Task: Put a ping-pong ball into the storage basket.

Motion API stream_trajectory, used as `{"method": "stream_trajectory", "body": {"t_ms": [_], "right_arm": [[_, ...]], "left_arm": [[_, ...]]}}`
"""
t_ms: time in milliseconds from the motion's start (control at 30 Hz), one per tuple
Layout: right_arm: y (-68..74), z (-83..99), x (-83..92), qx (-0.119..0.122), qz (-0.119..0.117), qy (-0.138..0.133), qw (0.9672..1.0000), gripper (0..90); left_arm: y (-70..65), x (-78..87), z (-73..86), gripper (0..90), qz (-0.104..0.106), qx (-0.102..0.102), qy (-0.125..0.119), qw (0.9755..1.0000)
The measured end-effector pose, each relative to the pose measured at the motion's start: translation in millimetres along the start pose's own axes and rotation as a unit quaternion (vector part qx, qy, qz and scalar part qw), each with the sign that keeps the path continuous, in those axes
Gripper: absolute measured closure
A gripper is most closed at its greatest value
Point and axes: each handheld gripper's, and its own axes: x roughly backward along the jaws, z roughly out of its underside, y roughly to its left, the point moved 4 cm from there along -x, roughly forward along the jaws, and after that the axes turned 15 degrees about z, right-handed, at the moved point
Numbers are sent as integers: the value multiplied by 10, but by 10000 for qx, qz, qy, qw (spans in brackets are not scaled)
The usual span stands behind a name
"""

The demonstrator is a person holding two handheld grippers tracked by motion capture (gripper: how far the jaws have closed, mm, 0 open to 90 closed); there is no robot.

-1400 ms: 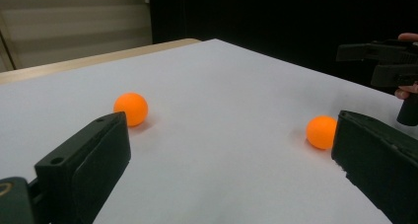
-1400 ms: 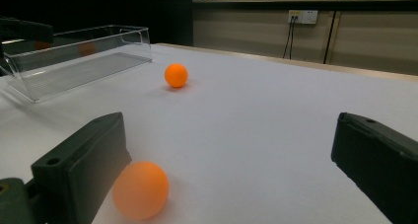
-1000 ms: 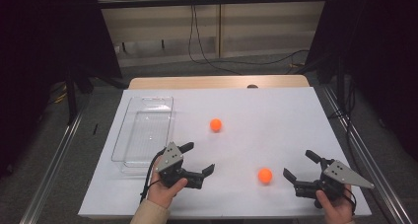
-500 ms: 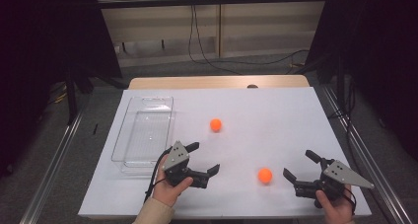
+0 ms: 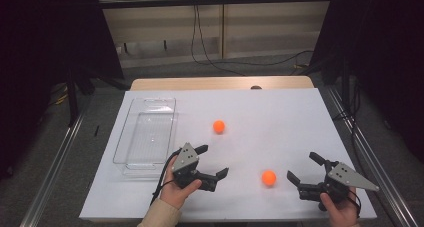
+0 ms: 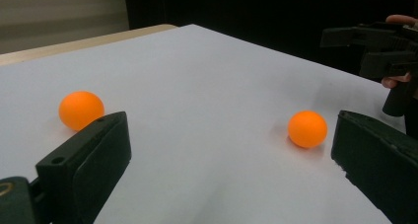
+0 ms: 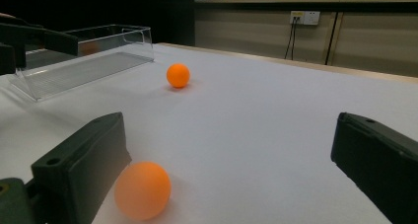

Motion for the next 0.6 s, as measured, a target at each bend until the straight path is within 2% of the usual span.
{"method": "stream_trajectory", "body": {"t_ms": [233,600], "right_arm": [[8,-1,-1,-49,3,8,10000,4],[7,1,-2,-1,-13,8,10000,5]], "left_arm": [[-4,-49,5,16,39,23,47,10000],[-24,-115,7,17,119,0,95,9999]]}}
